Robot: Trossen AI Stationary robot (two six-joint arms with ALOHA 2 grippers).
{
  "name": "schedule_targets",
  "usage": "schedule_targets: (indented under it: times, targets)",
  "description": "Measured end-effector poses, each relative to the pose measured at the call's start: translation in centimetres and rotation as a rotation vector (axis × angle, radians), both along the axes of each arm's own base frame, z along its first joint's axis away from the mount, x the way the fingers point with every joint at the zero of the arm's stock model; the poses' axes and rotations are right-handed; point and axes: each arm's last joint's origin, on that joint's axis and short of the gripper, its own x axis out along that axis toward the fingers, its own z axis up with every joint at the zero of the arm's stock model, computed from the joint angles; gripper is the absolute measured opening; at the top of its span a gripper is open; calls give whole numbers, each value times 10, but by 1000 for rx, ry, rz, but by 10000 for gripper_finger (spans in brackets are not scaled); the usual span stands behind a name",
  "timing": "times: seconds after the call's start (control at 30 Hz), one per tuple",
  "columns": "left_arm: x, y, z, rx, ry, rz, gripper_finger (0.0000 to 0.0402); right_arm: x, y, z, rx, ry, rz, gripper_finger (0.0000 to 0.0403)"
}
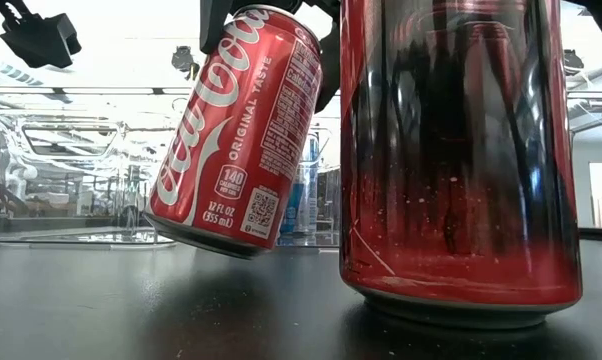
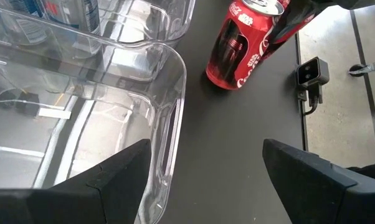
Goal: Sort soda cans
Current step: Put the red soda can into the left transparent bin
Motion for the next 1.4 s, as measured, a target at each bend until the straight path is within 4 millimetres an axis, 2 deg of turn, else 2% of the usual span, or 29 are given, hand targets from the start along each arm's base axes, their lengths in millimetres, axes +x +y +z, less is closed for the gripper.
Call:
schedule_targets:
  times: [0.53,1.4]
  targets:
    - [0,0,0,0,0,0,318,-10,-3,-3,0,129,-43,318]
    - [0,0,0,0,0,0,318,-10,-3,-3,-8,122,-21,318]
